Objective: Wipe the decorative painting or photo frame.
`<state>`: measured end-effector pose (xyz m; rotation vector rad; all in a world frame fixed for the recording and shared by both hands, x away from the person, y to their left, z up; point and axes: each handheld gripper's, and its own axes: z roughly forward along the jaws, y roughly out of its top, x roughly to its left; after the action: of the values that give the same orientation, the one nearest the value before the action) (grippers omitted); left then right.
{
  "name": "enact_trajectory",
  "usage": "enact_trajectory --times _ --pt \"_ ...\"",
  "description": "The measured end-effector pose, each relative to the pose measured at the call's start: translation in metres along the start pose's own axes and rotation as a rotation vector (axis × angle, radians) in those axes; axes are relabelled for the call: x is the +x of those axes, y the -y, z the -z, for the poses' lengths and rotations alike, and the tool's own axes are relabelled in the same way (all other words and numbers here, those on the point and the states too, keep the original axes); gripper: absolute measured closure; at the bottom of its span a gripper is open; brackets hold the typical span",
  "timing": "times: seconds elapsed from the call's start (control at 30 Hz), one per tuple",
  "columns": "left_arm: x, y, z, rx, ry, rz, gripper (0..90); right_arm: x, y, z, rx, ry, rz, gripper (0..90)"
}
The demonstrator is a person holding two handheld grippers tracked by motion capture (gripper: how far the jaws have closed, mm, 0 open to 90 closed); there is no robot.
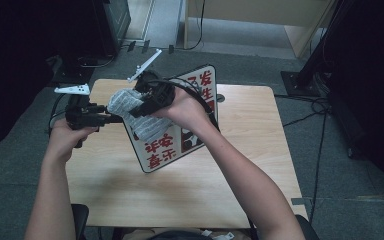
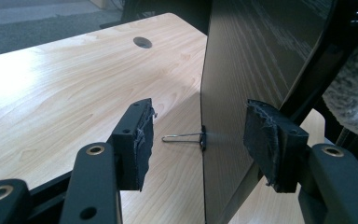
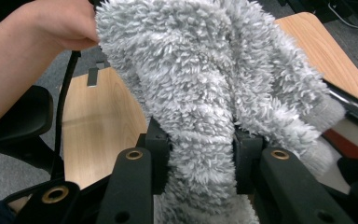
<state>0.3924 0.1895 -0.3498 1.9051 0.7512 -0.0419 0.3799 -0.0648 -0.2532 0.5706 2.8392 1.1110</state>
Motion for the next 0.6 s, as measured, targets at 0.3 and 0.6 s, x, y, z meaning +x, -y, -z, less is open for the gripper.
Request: enact_trajectory --times 0.3,0.6 --pt "0.0 0.0 0.0 -0.002 -0.001 -0.003 43.4 0.001 0.005 -0.006 0.012 -0.009 -0.004 67.5" --pt "0.0 0.0 0.0 -0.003 -0.002 -0.004 44.0 0.002 0.01 -0.011 0.022 -0.017 -0.009 67.5"
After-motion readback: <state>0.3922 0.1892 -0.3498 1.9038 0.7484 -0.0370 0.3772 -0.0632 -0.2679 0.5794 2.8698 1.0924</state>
